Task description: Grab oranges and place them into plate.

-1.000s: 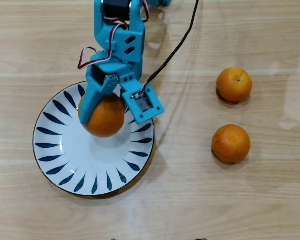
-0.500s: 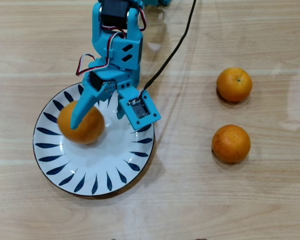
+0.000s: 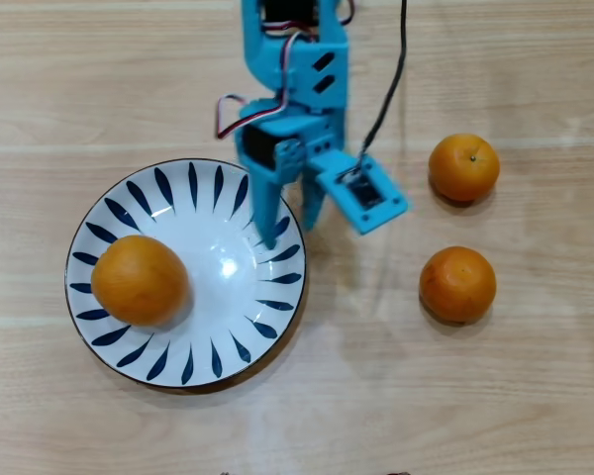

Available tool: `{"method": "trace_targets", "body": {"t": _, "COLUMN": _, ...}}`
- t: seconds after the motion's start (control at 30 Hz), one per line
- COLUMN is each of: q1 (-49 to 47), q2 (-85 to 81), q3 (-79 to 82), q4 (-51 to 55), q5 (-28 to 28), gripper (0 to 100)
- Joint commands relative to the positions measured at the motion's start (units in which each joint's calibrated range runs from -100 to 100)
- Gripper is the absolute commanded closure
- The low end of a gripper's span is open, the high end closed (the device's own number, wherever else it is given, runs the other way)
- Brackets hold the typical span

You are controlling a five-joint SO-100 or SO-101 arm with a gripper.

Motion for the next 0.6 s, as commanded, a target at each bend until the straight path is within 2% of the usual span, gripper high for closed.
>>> {"method": "trace_targets", "body": {"t": 0.0, "q1": -6.28, "q2": -3.61, "q3": -8.47, "q4": 5.77, "q5": -3.51, "gripper": 84}}
{"method": "trace_targets", "body": {"t": 0.2, "q1": -13.22, "q2": -2.17, "q3": -11.18, "q4": 4.91, "q5": -9.68, "gripper": 84}}
{"method": "trace_targets", "body": {"t": 0.4, "q1": -16.93, "q2": 1.47, "q3": -11.00, "q4": -4.20, "q5": -12.09, "gripper": 84}}
{"method": "trace_targets", "body": {"t": 0.57, "q1": -18.62, "q2": 4.09, "q3": -10.28, "q4": -6.35, "q5": -16.58, "gripper": 84}}
